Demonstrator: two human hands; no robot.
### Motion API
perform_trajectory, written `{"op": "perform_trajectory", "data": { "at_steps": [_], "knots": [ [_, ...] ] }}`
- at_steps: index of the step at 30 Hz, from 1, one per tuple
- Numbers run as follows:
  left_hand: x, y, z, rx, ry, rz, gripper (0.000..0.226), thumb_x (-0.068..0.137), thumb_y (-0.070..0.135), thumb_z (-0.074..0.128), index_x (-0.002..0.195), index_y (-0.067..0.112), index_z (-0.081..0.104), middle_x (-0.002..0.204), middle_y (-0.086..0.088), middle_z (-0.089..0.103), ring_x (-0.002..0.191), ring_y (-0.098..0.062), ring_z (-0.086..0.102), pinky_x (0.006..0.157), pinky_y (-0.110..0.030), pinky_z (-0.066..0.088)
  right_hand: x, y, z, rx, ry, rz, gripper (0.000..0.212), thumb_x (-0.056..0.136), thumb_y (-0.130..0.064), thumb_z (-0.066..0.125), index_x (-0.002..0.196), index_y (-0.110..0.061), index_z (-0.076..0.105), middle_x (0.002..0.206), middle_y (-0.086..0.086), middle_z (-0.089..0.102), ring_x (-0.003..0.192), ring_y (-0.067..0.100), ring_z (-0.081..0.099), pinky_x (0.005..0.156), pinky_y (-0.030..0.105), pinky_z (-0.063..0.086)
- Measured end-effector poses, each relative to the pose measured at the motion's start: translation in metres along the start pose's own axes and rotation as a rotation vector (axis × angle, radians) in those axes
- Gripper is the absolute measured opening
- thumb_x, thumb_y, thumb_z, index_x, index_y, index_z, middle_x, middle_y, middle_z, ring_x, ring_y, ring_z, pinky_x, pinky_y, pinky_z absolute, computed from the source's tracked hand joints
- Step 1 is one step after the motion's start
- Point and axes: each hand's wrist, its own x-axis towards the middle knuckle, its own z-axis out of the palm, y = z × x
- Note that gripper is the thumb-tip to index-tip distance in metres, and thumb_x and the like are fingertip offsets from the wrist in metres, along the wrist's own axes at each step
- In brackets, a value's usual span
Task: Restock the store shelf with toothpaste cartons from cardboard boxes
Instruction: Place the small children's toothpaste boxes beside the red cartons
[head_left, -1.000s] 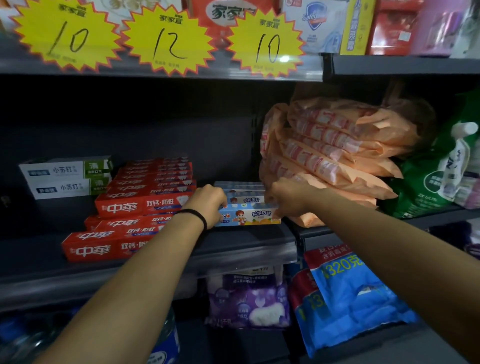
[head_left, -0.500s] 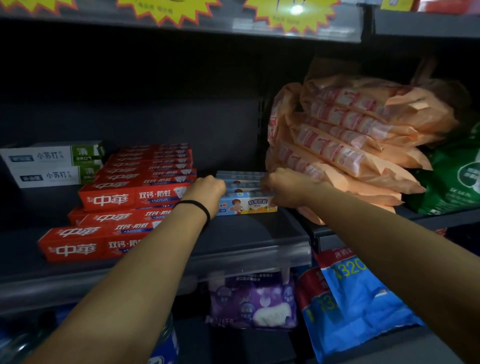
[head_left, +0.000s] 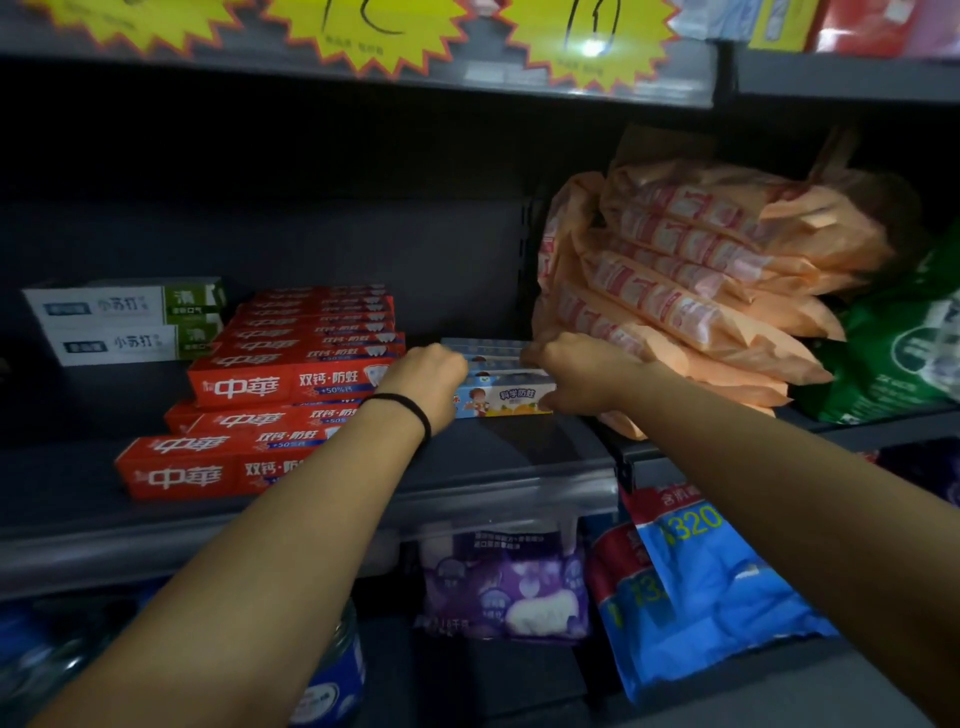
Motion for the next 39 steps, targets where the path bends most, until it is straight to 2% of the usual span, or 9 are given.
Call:
{"op": "perform_trajectory", "data": {
  "at_steps": [6, 11, 14, 18, 21, 25, 30, 34, 39],
  "knots": [
    [-0.050, 0.010, -0.020, -0.025, 0.029, 0.103, 0.044, 0.083, 0.020, 0.067, 0.126, 0.016, 0.057, 0.124, -0.009, 0.056, 0.112, -0.029, 0.054, 0.091, -0.041, 0.048, -0.041, -0.033, -0.018, 0.063, 0.070, -0.014, 0.051, 0.083, -0.035, 0.067, 0.129, -0.016, 0.052, 0.128, 0.006, 0.052, 0.117, 0.026, 0.052, 0.091, 0.037, 0.046],
    [-0.122, 0.011, -0.031, -0.038, 0.002, 0.145, 0.044, 0.085, 0.019, 0.066, 0.127, 0.017, 0.057, 0.126, -0.007, 0.057, 0.115, -0.027, 0.053, 0.093, -0.042, 0.047, -0.093, -0.080, -0.022, 0.099, 0.080, -0.059, 0.055, 0.082, -0.031, 0.069, 0.131, -0.015, 0.050, 0.130, 0.005, 0.051, 0.122, 0.025, 0.048, 0.096, 0.034, 0.042],
    [-0.176, 0.012, -0.023, -0.077, -0.084, 0.166, 0.046, 0.083, 0.020, 0.067, 0.128, 0.020, 0.057, 0.126, -0.005, 0.057, 0.114, -0.026, 0.054, 0.092, -0.042, 0.047, -0.129, -0.114, -0.009, 0.145, 0.103, -0.110, 0.050, 0.080, -0.029, 0.069, 0.125, -0.012, 0.054, 0.123, 0.008, 0.053, 0.117, 0.029, 0.051, 0.091, 0.040, 0.045],
    [-0.250, 0.020, 0.022, -0.073, -0.215, 0.219, 0.043, 0.085, 0.026, 0.065, 0.127, 0.021, 0.058, 0.125, -0.003, 0.058, 0.118, -0.025, 0.052, 0.093, -0.039, 0.046, -0.173, -0.161, 0.039, 0.215, 0.035, -0.168, 0.049, 0.080, -0.028, 0.070, 0.124, -0.012, 0.056, 0.121, 0.008, 0.055, 0.114, 0.029, 0.052, 0.089, 0.040, 0.045],
    [-0.292, 0.026, 0.066, -0.102, -0.324, 0.232, 0.044, 0.088, 0.025, 0.062, 0.132, 0.023, 0.054, 0.131, 0.000, 0.055, 0.123, -0.021, 0.048, 0.095, -0.039, 0.045, -0.194, -0.194, 0.076, 0.270, -0.060, -0.204, 0.055, 0.083, -0.030, 0.070, 0.132, -0.014, 0.051, 0.129, 0.007, 0.052, 0.121, 0.026, 0.048, 0.096, 0.035, 0.040],
    [-0.328, 0.036, 0.123, -0.169, -0.443, 0.255, 0.041, 0.089, 0.021, 0.059, 0.129, 0.022, 0.056, 0.130, -0.001, 0.054, 0.121, -0.020, 0.048, 0.093, -0.038, 0.046, -0.206, -0.224, 0.129, 0.298, -0.163, -0.225, 0.058, 0.085, -0.031, 0.068, 0.137, -0.016, 0.046, 0.133, 0.005, 0.049, 0.123, 0.024, 0.046, 0.099, 0.037, 0.041],
    [-0.353, 0.053, 0.194, -0.239, -0.580, 0.270, 0.045, 0.087, 0.013, 0.057, 0.132, 0.020, 0.054, 0.134, -0.002, 0.052, 0.124, -0.022, 0.047, 0.097, -0.040, 0.044, -0.209, -0.236, 0.186, 0.314, -0.262, -0.230, 0.058, 0.087, -0.031, 0.065, 0.139, -0.018, 0.043, 0.136, 0.003, 0.048, 0.125, 0.022, 0.043, 0.100, 0.035, 0.039],
    [-0.366, 0.060, 0.247, -0.301, -0.639, 0.316, 0.052, 0.086, 0.004, 0.052, 0.134, 0.025, 0.052, 0.136, 0.001, 0.051, 0.125, -0.019, 0.045, 0.100, -0.039, 0.043, -0.208, -0.237, 0.227, 0.346, -0.324, -0.208, 0.055, 0.086, -0.033, 0.067, 0.135, -0.020, 0.047, 0.134, 0.002, 0.050, 0.124, 0.022, 0.045, 0.099, 0.034, 0.040],
    [-0.364, 0.060, 0.296, -0.262, -0.619, 0.448, 0.057, 0.085, -0.002, 0.052, 0.137, 0.022, 0.048, 0.140, 0.001, 0.048, 0.129, -0.019, 0.041, 0.104, -0.039, 0.038, -0.196, -0.233, 0.260, 0.344, -0.359, -0.180, 0.055, 0.086, -0.034, 0.066, 0.136, -0.021, 0.046, 0.133, 0.002, 0.049, 0.123, 0.021, 0.045, 0.098, 0.032, 0.038]
  ]
}}
